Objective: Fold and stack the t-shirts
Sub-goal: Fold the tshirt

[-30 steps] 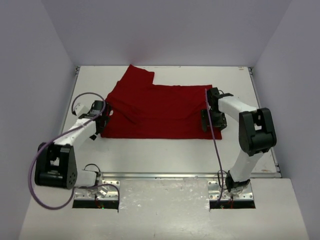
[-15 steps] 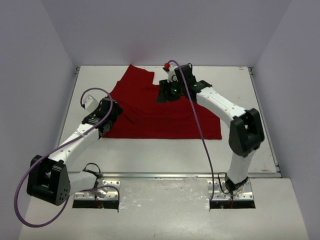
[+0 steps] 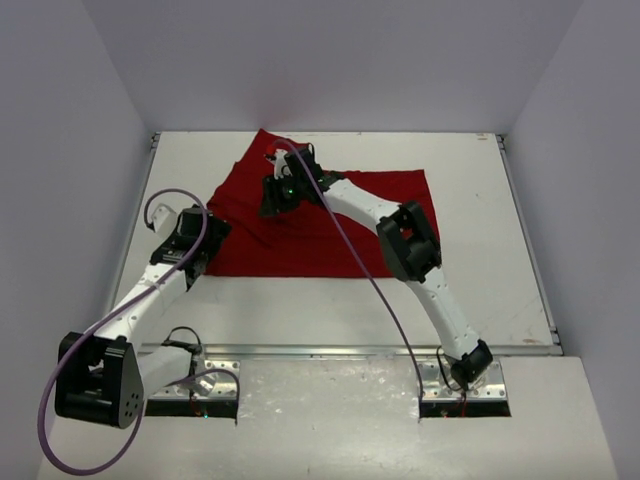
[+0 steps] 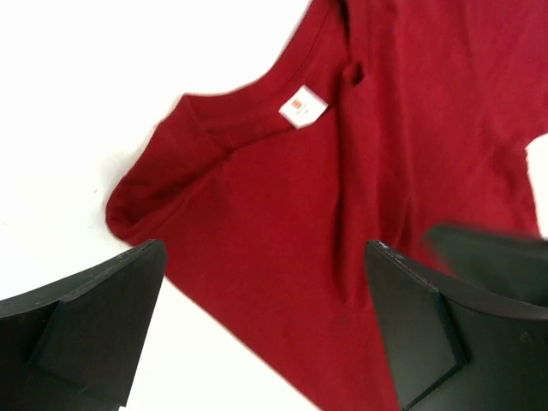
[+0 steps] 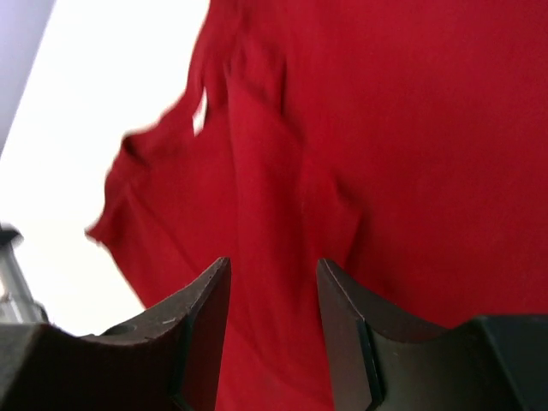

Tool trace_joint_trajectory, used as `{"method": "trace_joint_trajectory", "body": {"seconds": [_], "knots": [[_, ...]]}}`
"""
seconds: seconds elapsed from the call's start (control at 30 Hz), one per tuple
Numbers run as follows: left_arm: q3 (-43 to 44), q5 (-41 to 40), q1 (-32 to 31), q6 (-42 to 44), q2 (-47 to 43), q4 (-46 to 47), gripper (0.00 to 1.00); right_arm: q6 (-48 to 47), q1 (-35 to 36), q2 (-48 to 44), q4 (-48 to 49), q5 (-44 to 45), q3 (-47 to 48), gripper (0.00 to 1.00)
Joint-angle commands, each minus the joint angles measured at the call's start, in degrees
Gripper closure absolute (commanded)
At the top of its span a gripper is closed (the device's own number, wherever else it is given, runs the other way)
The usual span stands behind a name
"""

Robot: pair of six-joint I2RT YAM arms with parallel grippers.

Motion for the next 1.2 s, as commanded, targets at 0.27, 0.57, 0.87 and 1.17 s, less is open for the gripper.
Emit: {"method": "trace_joint_trajectory", "body": {"seconds": [0.27, 0.57, 0.87, 1.17], "knots": [[-7.88, 4.67, 0.11, 5.59, -0.89, 7.96, 0.00, -3.71, 0.17, 5.15, 0.80, 2.17, 10.48, 0.55], [-8.50, 7.92, 0.11, 7.17, 0.35, 11.75, 0.00, -4.59, 0.61, 7.87, 0.36, 2.88, 10.74, 0.55], [-8.58, 9.07, 0.11, 8.41, -1.06, 12.28, 0.00, -2.22, 0.61, 8.66, -0.96, 2.70, 11.80, 0.61], [-8.14, 8.98, 0.11, 9.28, -2.03, 11.93, 0.00, -0.73, 0.61, 6.20, 1.33, 3.23, 6.17, 0.69]]}}
